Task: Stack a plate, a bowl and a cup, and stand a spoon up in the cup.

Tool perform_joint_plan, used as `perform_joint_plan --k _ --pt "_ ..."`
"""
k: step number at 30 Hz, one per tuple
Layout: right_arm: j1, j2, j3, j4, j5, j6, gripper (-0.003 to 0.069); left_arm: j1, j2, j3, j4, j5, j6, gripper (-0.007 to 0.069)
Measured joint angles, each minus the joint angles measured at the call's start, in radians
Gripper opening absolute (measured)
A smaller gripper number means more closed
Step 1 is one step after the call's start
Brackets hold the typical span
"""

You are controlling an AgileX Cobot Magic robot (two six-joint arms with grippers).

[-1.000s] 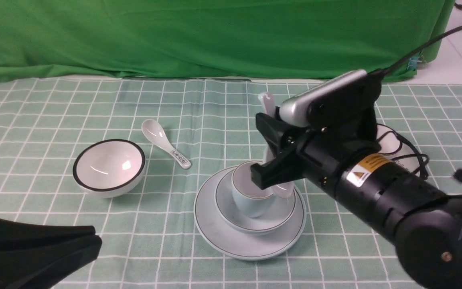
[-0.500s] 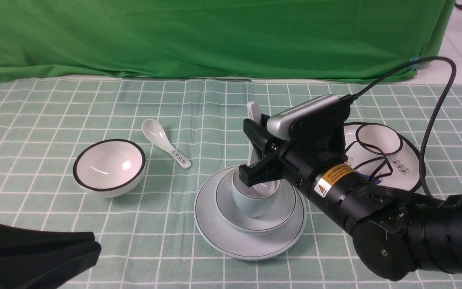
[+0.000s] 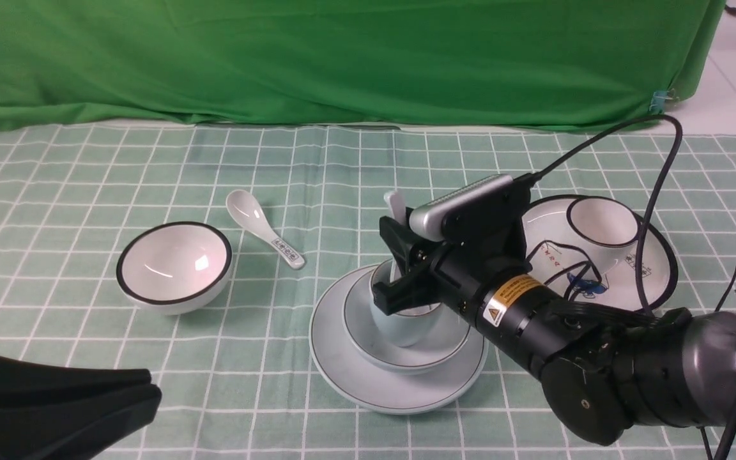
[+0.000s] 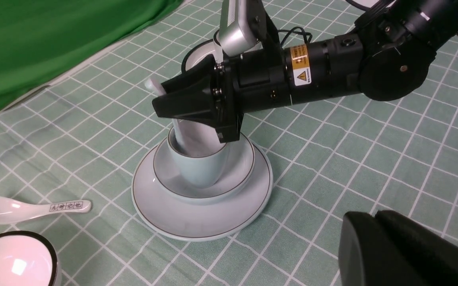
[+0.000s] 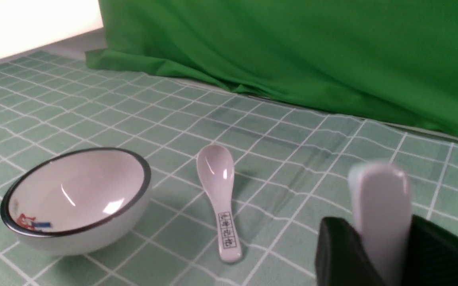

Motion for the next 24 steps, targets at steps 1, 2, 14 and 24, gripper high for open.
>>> perform_joint_plan --k 1,2,14,24 --pt "0.0 0.0 0.0 0.0 -0.004 0.0 0.0284 0.0 0.0 0.0 0.0 0.0 0.0 0.0011" --pt "0.0 0.0 0.0 0.0 -0.01 0.0 0.0302 0.0 0.0 0.0 0.0 0.0 0.0 0.0011" --pt "0.083 -0.376 -0.002 -0.036 0.381 0.031 0.0325 0.0 -0.048 0.014 0.002 0.008 0.0 0.0011" --pt "0.148 -0.75 -0.004 -0.036 1.211 0.031 0.0299 0.0 -0.299 0.267 -0.002 -0.334 -0.003 0.0011"
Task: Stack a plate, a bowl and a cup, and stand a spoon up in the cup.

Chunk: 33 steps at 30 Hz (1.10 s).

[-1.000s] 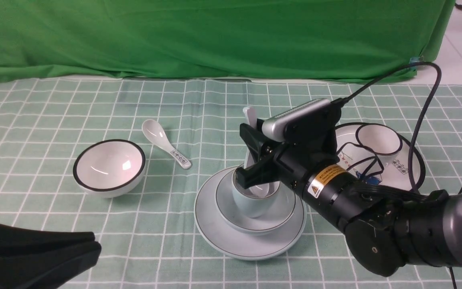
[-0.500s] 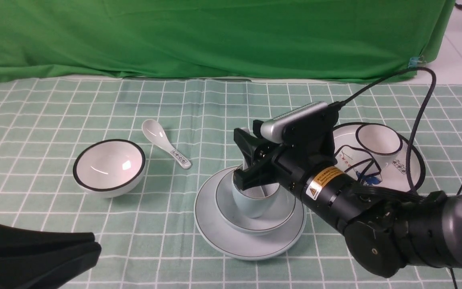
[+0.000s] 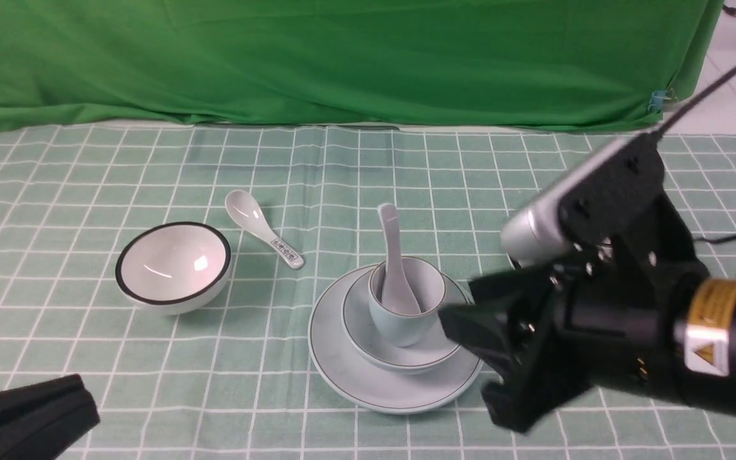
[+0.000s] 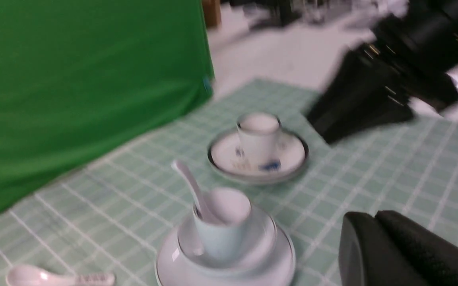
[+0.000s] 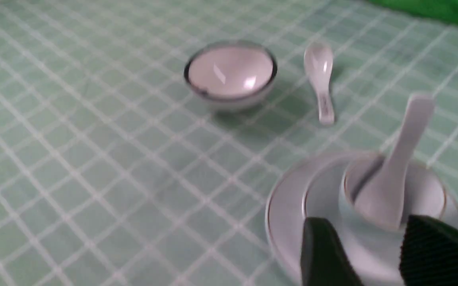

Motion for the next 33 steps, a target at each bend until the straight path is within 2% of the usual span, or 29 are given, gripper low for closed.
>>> perform_joint_plan --k 1,4,6,8,19,24,26,30,33 --pt "0.006 -0.017 0.0 0.0 0.057 0.0 0.0279 0.0 -0.014 0.034 -0.001 -0.054 0.0 0.0011" --pt "0.025 -0.078 0.0 0.002 0.24 0.015 0.015 0.0 -0.027 0.13 -0.001 -0.187 0.0 0.0011" --pt "0.027 -0.104 0.0 0.004 0.307 0.018 0.0082 0.0 -0.03 0.175 -0.001 -0.206 0.0 0.0011" --pt "0.028 -0.118 0.0 0.004 0.338 0.018 0.0053 0.0 -0.03 0.213 -0.001 -0.21 0.0 0.0011" --pt "0.028 -0.119 0.0 0.003 0.302 0.02 0.0057 0.0 -0.031 0.313 -0.001 -0.214 0.0 0.0011" --pt "0.0 -0.155 0.009 -0.098 0.28 0.028 0.0032 0.0 -0.031 0.344 -0.001 -0.21 0.0 0.0011" --pt "-0.095 -0.217 0.055 -0.101 0.255 0.016 0.0017 0.0 -0.031 0.354 -0.001 -0.196 0.0 0.0011" --pt "-0.365 -0.433 0.291 -0.039 0.161 -0.048 0.0016 0.0 -0.031 0.361 -0.001 -0.155 0.0 0.0011" --pt "-0.549 -0.664 0.493 -0.032 0.027 -0.073 0.0016 0.0 -0.031 0.361 -0.001 -0.149 0.0 0.0011"
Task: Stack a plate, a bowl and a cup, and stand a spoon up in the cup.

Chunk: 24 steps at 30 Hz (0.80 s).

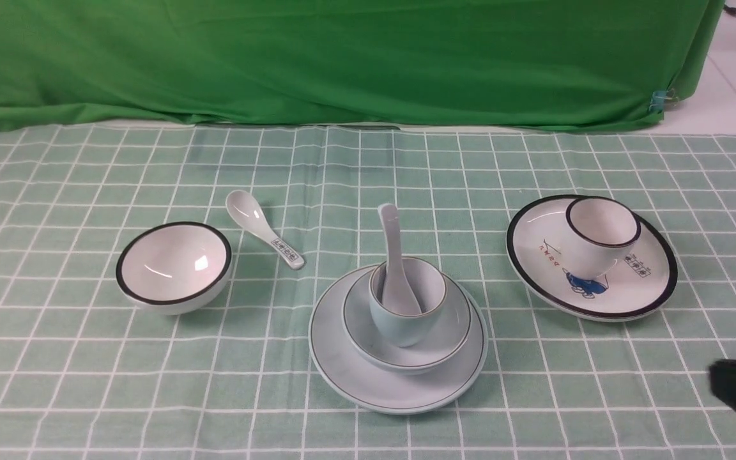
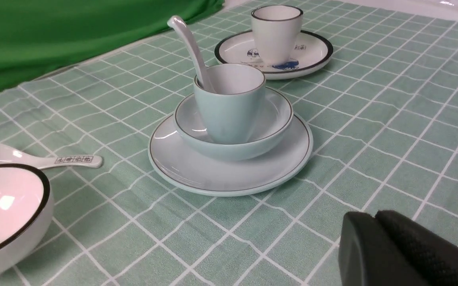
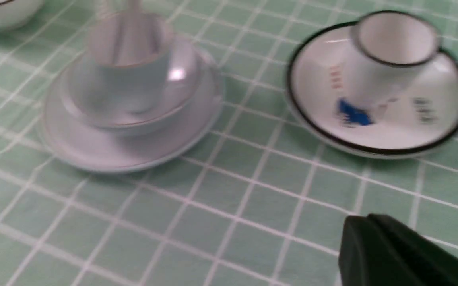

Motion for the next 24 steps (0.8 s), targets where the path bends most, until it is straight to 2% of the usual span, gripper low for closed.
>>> perform_joint_plan --k 3,9,14,24 --pt "-0.114 -0.164 0.145 0.002 -0.075 -0.009 0.0016 0.0 0.0 0.0 0.0 0.001 0.0 0.0011" --pt "-0.212 -0.398 0.301 0.003 -0.076 0.002 0.0016 0.0 0.0 0.0 0.0 0.002 -0.001 0.0011" --pt "-0.231 -0.432 0.305 -0.016 -0.005 0.008 0.0018 0.0 0.0 0.0 0.0 0.002 -0.001 0.0011" --pt "-0.234 -0.432 0.305 -0.018 -0.003 0.011 0.0019 0.0 0.0 0.0 0.0 0.002 -0.001 0.0011"
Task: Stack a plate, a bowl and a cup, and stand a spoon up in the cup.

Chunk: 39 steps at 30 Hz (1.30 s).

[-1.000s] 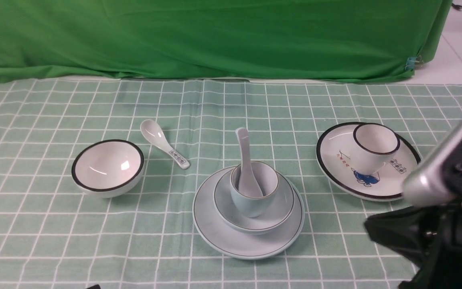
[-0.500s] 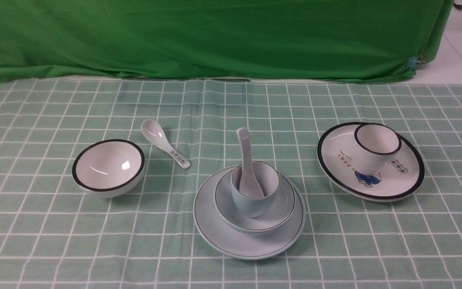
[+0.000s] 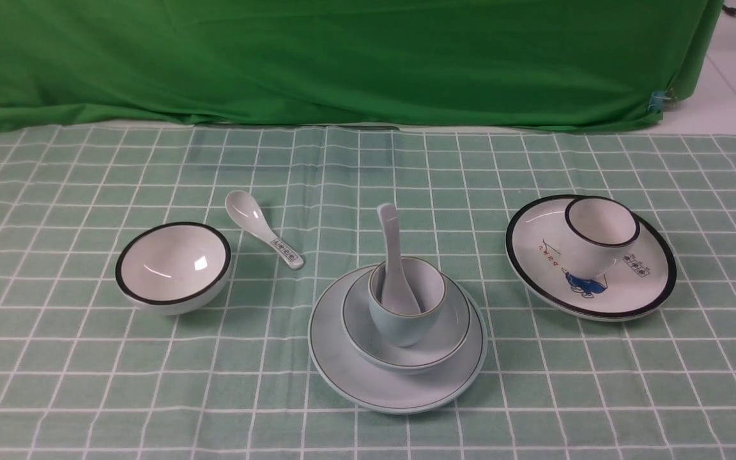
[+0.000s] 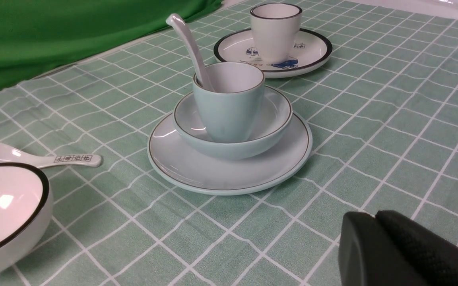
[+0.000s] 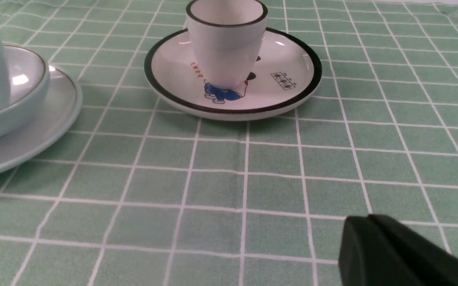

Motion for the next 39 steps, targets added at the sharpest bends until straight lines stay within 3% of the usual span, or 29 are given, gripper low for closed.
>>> perform_joint_plan --k 21,24,31,34,39 --pt "-0.002 0.0 0.0 0.0 0.0 0.0 0.0034 0.007 -0.002 0.0 0.02 -0.026 0.0 0.0011" --pt "-0.002 0.0 0.0 0.0 0.0 0.0 0.0038 0.125 -0.051 0.0 0.023 -0.081 0.0 0.0013" --pt "-0.002 0.0 0.0 0.0 0.0 0.0 0.0057 0.623 -0.173 0.0 0.015 0.014 -0.04 0.0013" --pt "-0.002 0.0 0.0 0.0 0.0 0.0 0.0064 0.704 -0.173 0.008 0.015 0.055 -0.085 0.0013" --pt "-0.002 0.0 0.0 0.0 0.0 0.0 0.0068 0.735 -0.173 0.071 0.013 0.036 -0.111 0.0013"
